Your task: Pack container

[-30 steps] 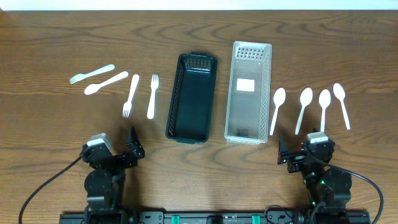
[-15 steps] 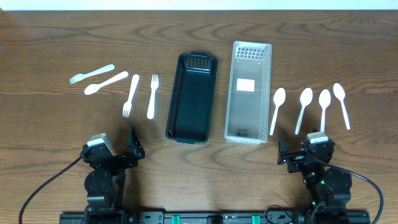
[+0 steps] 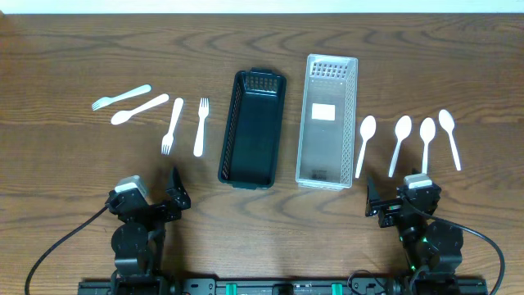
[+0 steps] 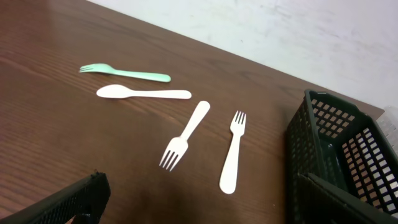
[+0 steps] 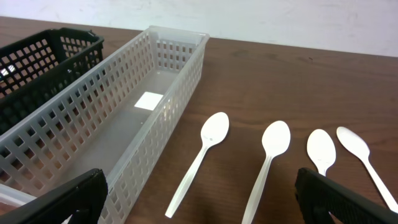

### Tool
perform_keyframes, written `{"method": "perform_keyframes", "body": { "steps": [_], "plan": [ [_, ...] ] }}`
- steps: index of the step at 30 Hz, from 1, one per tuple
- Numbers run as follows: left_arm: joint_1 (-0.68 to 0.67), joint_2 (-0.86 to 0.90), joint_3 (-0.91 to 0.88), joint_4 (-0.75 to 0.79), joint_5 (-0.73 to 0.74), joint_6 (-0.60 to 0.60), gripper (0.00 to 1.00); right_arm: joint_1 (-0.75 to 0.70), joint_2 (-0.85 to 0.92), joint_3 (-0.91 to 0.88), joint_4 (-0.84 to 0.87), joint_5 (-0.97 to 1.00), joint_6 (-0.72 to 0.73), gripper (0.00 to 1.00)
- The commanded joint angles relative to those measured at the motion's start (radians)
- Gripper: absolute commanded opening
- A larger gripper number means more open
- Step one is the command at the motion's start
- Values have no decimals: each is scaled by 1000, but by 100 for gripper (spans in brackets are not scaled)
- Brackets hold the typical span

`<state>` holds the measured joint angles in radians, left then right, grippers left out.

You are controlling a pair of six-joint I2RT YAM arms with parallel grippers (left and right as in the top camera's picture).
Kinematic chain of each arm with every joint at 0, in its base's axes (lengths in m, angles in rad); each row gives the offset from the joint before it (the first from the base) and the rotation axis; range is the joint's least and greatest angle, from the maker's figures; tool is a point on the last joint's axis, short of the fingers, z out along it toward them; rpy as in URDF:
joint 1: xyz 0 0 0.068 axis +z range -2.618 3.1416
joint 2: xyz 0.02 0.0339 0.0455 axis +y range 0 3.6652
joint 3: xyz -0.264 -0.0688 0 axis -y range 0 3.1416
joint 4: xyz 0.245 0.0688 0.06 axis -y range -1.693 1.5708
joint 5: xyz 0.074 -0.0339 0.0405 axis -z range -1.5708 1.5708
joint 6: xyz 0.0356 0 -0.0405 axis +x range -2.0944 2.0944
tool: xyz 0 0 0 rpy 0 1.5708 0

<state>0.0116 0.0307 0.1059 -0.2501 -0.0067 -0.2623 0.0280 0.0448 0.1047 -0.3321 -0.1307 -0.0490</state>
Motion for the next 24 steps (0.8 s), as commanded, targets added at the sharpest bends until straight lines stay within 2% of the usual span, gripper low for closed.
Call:
{"method": "perform_keyframes", "body": {
  "steps": [1, 18, 22, 24],
  "plan": [
    [5, -6, 0, -3, -1, -2, 98, -5, -6, -3, 0, 0, -11, 99],
    [5, -6, 0, 0, -1, -2, 98, -5, -6, -3, 0, -10, -5, 99],
    [5, -6, 1, -22, 26, -13, 98, -5, -6, -3, 23, -90, 81, 99],
    [5, -6, 1, -29, 26, -13, 98, -5, -6, -3, 51, -138, 183, 99]
  ]
}}
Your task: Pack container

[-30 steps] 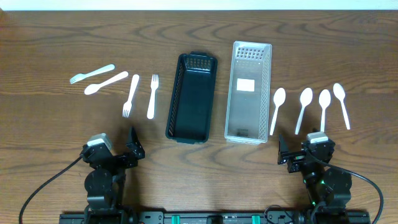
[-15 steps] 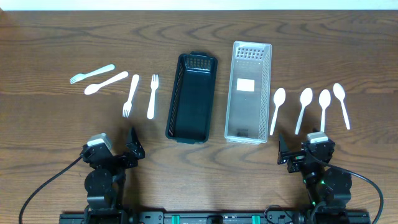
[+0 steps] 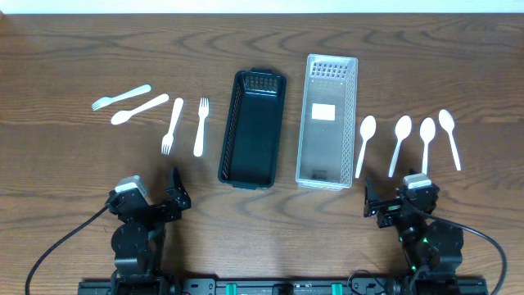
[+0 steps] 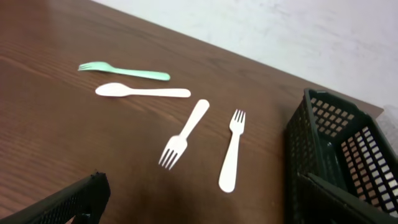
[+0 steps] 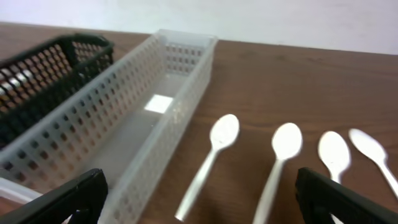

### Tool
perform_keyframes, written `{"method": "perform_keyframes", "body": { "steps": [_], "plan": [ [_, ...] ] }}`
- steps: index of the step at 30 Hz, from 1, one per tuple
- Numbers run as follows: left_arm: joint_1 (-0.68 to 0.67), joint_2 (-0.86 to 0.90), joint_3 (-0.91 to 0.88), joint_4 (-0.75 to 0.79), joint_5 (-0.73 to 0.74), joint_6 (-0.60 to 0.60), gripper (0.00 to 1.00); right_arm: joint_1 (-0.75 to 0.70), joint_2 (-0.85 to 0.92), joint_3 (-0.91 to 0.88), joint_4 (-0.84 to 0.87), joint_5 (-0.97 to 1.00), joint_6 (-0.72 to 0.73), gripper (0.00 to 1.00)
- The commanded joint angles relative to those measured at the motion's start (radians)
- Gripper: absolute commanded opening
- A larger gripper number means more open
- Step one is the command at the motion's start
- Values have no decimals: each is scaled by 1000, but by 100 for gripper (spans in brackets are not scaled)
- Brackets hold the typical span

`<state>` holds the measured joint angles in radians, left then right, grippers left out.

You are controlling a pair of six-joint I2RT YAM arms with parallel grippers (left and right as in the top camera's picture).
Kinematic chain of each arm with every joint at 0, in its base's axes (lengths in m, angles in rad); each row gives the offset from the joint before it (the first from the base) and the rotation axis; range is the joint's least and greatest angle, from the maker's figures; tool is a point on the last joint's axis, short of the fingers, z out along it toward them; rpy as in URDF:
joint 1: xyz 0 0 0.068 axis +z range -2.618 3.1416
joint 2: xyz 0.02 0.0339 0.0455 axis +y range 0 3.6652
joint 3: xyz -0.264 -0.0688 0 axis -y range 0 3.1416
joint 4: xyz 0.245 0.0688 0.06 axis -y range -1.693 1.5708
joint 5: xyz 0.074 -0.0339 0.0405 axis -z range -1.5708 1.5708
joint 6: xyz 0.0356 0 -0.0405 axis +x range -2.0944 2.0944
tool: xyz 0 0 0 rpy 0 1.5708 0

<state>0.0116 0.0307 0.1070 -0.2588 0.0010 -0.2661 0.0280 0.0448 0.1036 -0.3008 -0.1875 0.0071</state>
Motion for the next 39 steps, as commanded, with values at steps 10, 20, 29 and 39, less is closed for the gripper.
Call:
{"method": "perform_keyframes", "body": {
  "steps": [10, 20, 29, 39],
  "plan": [
    [5, 95, 133, -112, 201, -32, 98, -5, 105, 112, 25, -50, 228, 99],
    [5, 602, 482, -161, 193, -23, 98, -23, 858, 668, -271, 27, 132, 99],
    [9, 1085, 837, -346, 192, 145, 98, -63, 1429, 1212, -576, 37, 21, 99],
    [138, 1273, 987, -459, 189, 192, 98, -208, 1649, 1231, -628, 64, 88, 75]
  ]
}}
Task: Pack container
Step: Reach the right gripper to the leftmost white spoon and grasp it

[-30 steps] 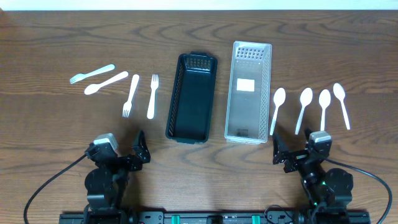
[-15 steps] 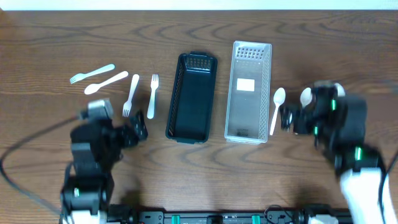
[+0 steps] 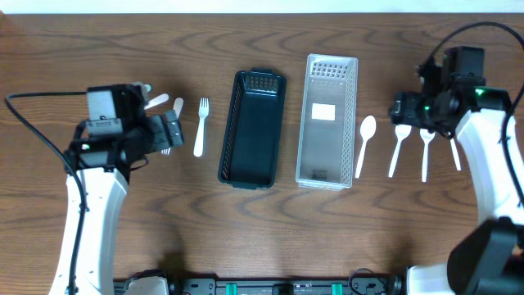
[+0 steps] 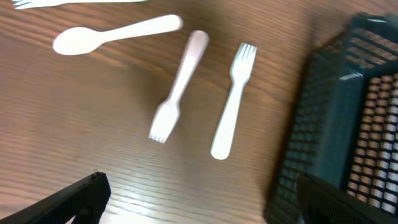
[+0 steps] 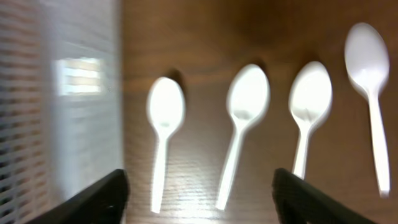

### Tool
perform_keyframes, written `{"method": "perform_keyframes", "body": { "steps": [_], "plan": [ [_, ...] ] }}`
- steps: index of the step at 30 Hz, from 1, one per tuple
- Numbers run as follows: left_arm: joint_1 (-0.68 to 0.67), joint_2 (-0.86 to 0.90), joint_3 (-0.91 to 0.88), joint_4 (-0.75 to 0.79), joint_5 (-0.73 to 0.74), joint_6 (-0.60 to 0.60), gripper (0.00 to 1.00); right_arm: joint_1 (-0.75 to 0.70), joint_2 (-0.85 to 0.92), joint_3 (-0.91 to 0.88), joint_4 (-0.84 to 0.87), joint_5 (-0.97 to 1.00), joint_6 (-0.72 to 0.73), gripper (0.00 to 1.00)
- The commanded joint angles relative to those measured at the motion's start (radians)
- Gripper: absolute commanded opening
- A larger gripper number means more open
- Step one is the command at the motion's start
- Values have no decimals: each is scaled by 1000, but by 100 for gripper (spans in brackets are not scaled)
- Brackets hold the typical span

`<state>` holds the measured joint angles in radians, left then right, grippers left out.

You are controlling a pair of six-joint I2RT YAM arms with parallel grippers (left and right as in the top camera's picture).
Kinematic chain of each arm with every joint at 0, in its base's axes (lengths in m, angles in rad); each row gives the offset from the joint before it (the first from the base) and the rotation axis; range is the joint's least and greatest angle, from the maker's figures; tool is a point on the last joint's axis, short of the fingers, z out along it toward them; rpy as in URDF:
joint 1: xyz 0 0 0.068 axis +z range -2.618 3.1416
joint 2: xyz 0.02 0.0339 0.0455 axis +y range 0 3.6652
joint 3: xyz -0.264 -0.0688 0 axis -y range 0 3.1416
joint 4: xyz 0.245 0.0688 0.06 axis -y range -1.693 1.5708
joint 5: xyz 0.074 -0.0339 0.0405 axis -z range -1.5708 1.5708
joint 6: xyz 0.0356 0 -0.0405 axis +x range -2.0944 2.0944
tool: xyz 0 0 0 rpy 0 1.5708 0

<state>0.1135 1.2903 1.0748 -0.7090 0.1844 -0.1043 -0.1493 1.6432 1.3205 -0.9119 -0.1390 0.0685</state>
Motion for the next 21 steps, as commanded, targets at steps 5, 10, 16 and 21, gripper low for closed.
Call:
{"method": "perform_keyframes", "body": {
  "steps": [5, 10, 16, 21],
  "plan": [
    [76, 16, 19, -16, 6, 29, 98, -49, 164, 14, -39, 38, 85, 74],
    [76, 16, 19, -16, 6, 29, 98, -48, 253, 13, -19, 72, 111, 73],
    [76, 16, 19, -16, 6, 29, 98, -43, 328, 13, 32, 100, 137, 63],
    [76, 16, 19, -16, 6, 29, 98, -26, 370, 13, 64, 117, 172, 53]
  ]
}}
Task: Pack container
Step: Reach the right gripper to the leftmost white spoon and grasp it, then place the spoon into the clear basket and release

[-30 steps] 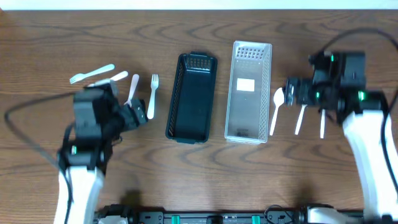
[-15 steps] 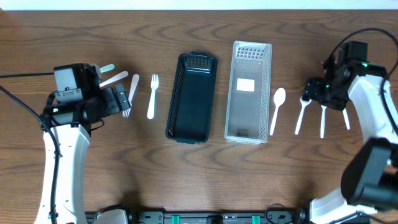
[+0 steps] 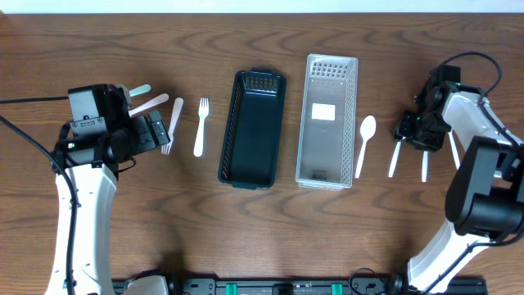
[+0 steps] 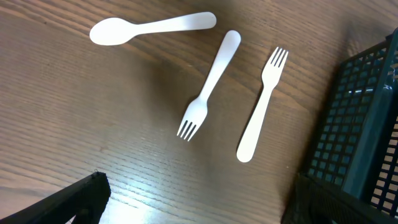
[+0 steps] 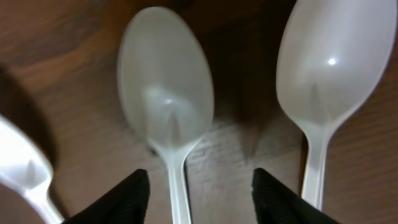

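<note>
A black basket [image 3: 252, 127] and a clear basket [image 3: 327, 119] lie side by side mid-table. Left of them lie two white forks [image 4: 211, 81] [image 4: 264, 106] and a white spoon [image 4: 149, 26]. My left gripper [image 3: 154, 129] hangs open above the table beside the forks, nothing between its fingers [image 4: 81, 199]. On the right lies a row of white spoons. My right gripper [image 3: 412, 129] is open and low over them. One spoon's [image 5: 166, 81] handle runs between its fingertips; another spoon [image 5: 333, 62] lies just to the right.
A mint-green fork's handle [image 3: 141, 88] shows from under the left arm. One more spoon [image 3: 365, 146] lies next to the clear basket, and another [image 3: 453, 152] at the far right. The black basket's wall [image 4: 367, 137] stands close on the left gripper's right.
My right gripper has dropped from well above the row of spoons to just over them, astride one spoon's handle. The left gripper has shifted a little left over the forks. Nothing was picked up.
Both arms sat folded at the table's front edge, grippers open, for the first two moments. Later the left gripper was out over the forks and the right over the spoons. Now the right one is low on a spoon. No cutlery has moved.
</note>
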### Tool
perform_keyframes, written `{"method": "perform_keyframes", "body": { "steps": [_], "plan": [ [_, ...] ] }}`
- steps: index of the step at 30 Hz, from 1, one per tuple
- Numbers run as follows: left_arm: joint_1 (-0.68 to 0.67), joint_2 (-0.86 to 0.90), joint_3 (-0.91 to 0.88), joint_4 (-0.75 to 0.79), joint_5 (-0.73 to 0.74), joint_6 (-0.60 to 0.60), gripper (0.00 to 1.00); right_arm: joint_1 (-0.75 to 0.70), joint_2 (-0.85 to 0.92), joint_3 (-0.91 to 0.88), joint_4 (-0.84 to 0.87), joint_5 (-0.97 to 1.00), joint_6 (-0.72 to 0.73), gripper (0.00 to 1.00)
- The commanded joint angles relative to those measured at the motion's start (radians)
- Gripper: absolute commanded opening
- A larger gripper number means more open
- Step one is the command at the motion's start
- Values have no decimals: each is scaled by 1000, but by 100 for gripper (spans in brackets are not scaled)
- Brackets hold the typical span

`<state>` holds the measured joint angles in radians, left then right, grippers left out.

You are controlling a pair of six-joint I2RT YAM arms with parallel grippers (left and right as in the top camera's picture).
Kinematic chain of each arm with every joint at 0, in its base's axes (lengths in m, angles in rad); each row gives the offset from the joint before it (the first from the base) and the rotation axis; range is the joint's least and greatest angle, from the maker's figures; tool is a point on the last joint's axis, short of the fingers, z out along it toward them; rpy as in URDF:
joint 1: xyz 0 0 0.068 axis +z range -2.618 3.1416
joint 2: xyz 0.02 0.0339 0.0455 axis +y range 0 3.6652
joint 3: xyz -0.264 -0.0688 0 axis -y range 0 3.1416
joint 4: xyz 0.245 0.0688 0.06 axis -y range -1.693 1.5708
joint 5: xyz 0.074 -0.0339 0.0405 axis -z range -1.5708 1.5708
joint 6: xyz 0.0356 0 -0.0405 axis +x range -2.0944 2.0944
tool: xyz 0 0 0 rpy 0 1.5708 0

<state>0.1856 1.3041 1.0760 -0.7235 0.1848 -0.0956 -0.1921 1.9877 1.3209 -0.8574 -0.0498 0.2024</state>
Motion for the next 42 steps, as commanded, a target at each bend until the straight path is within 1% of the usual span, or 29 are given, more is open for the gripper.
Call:
{"method": "perform_keyframes", "body": {
  "steps": [1, 8, 10, 12, 16, 18, 19, 21, 23, 28, 32, 35, 38, 42],
  "plan": [
    [4, 3, 18, -2, 6, 21, 98, 20, 28, 12, 14, 28, 39, 52],
    [4, 3, 18, -2, 6, 21, 98, 47, 46, 11, 24, 70, 63, 39],
    [4, 3, 18, -2, 6, 21, 98, 55, 46, 11, 24, 80, 63, 33],
    [4, 3, 18, -2, 6, 21, 98, 63, 46, 11, 18, 100, 63, 31],
    [4, 3, 18, -2, 6, 21, 98, 68, 46, 11, 2, 125, 72, 19],
    [4, 3, 18, -2, 6, 21, 98, 68, 43, 12, 0, 126, 75, 16],
    [4, 3, 18, -2, 6, 21, 98, 68, 36, 12, 0, 126, 81, 17],
    [4, 3, 18, -2, 6, 21, 98, 68, 14, 15, 1, 126, 82, 18],
    [4, 3, 18, -2, 6, 21, 98, 68, -26, 24, -5, 123, 82, 16],
    [4, 3, 18, -2, 6, 21, 98, 76, -203, 55, -19, 101, 80, 1],
    [4, 3, 18, -2, 6, 21, 98, 114, -364, 58, -13, 25, 82, 1],
    [4, 3, 18, -2, 6, 21, 98, 175, -437, 58, -14, -57, 82, 1],
    [4, 3, 18, -2, 6, 21, 98, 261, -455, 58, -14, -121, 109, 1],
    [4, 3, 18, -2, 6, 21, 98, 384, -427, 56, 31, -109, 162, 1]
  ]
}}
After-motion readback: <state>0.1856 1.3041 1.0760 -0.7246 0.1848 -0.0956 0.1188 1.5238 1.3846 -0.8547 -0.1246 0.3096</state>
